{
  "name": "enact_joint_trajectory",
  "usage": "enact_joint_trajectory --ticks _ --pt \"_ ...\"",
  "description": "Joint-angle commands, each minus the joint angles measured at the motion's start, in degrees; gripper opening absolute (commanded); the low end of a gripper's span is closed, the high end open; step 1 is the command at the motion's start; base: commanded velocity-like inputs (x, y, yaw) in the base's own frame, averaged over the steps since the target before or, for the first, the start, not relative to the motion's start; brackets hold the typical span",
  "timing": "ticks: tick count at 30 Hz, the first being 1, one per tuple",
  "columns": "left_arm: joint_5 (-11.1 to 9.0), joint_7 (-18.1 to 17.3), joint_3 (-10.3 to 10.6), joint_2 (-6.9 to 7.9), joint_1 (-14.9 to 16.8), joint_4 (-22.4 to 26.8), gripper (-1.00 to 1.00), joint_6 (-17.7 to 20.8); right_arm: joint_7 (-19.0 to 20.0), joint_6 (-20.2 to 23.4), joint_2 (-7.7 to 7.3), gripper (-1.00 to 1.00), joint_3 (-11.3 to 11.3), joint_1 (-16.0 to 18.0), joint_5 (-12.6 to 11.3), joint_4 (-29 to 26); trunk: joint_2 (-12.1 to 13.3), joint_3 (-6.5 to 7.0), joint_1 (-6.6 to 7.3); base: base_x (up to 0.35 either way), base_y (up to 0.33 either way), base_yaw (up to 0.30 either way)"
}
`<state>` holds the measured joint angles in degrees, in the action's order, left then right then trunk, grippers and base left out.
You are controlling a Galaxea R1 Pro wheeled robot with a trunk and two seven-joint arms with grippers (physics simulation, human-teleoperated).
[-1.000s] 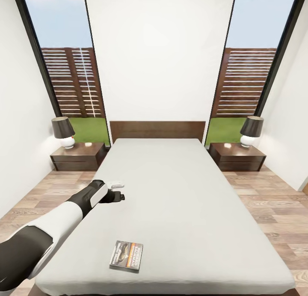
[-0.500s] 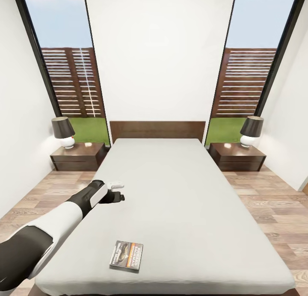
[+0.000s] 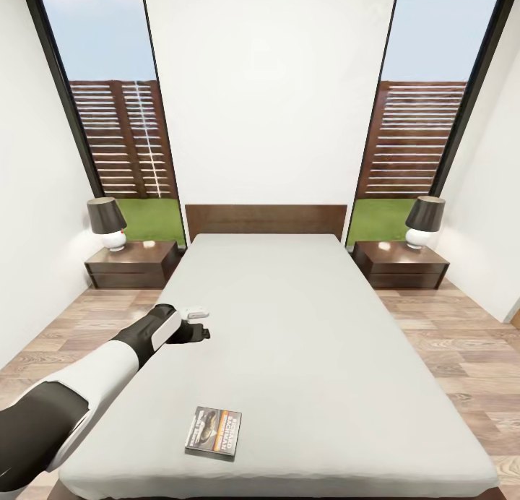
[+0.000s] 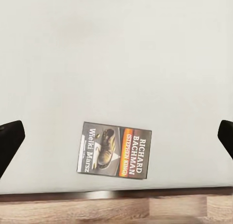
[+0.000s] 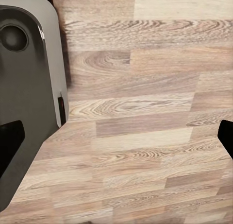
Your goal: In the bedroom, move the book from the bed onto either nightstand, and place the two sandals side by side next to the bed.
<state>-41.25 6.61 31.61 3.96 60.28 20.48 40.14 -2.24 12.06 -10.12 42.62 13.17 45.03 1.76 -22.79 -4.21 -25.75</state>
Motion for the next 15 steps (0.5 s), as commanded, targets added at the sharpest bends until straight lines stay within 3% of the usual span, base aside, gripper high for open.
enact_joint_trajectory --ticks 1,15 --pt "-0.6 0.5 0.4 0.1 0.0 0.2 1.0 0.2 -0.2 0.1 -0.03 1.0 0.5 0.1 0.6 0.2 -0.1 -0.13 -0.04 0.0 0.0 0.0" --pt "-0.7 0.4 0.4 0.24 0.0 0.4 1.0 0.2 -0.3 0.1 0.2 1.0 0.4 0.1 0.5 0.2 -0.1 -0.13 -0.04 0.0 0.0 0.0"
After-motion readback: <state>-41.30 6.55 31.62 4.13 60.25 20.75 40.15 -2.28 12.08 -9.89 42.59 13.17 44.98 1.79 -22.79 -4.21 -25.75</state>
